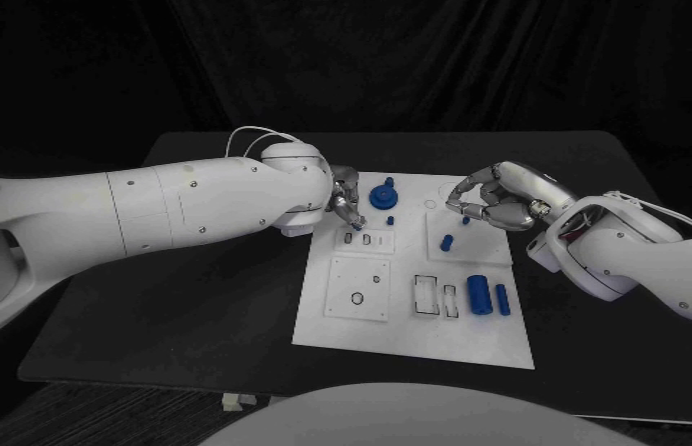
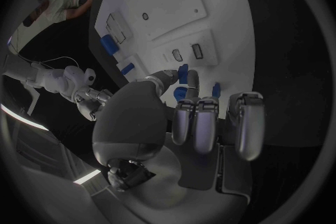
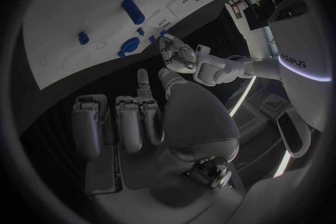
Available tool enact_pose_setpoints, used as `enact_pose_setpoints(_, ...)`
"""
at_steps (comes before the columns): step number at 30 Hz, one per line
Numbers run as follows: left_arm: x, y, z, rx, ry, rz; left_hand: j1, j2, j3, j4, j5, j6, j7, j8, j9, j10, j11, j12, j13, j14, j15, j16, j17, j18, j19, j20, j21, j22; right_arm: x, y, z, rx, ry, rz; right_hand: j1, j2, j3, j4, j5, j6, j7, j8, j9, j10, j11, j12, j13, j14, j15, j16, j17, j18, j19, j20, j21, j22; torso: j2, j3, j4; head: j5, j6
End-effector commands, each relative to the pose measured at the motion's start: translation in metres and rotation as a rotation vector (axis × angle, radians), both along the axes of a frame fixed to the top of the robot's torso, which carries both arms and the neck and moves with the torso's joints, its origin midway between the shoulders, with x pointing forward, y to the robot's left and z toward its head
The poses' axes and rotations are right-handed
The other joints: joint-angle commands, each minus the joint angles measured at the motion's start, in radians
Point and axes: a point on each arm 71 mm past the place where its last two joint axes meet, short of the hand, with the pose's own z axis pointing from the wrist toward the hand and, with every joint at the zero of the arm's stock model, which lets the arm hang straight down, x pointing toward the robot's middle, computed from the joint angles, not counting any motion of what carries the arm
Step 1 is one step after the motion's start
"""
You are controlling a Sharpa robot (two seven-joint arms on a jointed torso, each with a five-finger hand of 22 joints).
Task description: Assemble the parts on the task board
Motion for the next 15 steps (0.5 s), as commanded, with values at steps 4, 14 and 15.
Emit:
enact_pose_setpoints(4, -0.002, -0.005, -0.005, -0.003, -0.031, -0.008, 0.003, 0.012, 0.0, -0.001, -0.002, 0.055, -0.052, -0.004, -0.002, 0.106, -0.004, 0.004, 0.263, 0.104, -0.006, 0.003, 0.263, 0.011, 0.057, -0.007, 0.003, 0.229, 0.0, 0.0, -0.002, -0.001, 0.003, -0.013, 0.012, 0.002, -0.001, -0.007, 0.007, -0.001, 0.001, -0.006, -0.001, 0.104, 0.003, 0.003, 0.263, 0.106, 0.005, 0.003, 0.263, -0.016, 0.106, 0.005, 0.003, 0.263, 0.001, 0.0011, -0.0005, 0.004, 0.0)
enact_pose_setpoints(14, -0.006, -0.007, -0.011, 0.004, -0.014, -0.013, -0.002, 0.014, -0.001, 0.001, -0.002, 0.065, -0.053, -0.003, -0.003, 0.106, -0.005, 0.004, 0.263, 0.104, -0.007, 0.003, 0.263, 0.011, 0.058, -0.008, 0.004, 0.23, 0.0, 0.001, -0.005, -0.002, 0.009, -0.01, 0.018, 0.002, 0.002, -0.011, 0.009, -0.001, 0.001, -0.007, -0.001, 0.104, 0.003, 0.003, 0.263, 0.106, 0.005, 0.003, 0.263, -0.016, 0.106, 0.005, 0.003, 0.263, 0.0, 0.0008, -0.0015, 0.01, 0.0)
enact_pose_setpoints(15, -0.006, -0.008, -0.011, 0.004, -0.013, -0.014, -0.003, 0.014, -0.001, 0.001, -0.002, 0.067, -0.054, -0.003, -0.004, 0.106, -0.006, 0.004, 0.263, 0.104, -0.007, 0.003, 0.263, 0.011, 0.057, -0.008, 0.003, 0.229, 0.0, 0.001, -0.005, -0.002, 0.01, -0.01, 0.018, 0.002, 0.002, -0.011, 0.009, -0.001, 0.001, -0.007, -0.001, 0.104, 0.003, 0.003, 0.263, 0.106, 0.005, 0.003, 0.263, -0.016, 0.106, 0.005, 0.003, 0.263, 0.0, 0.0012, -0.0014, 0.01, 0.0)
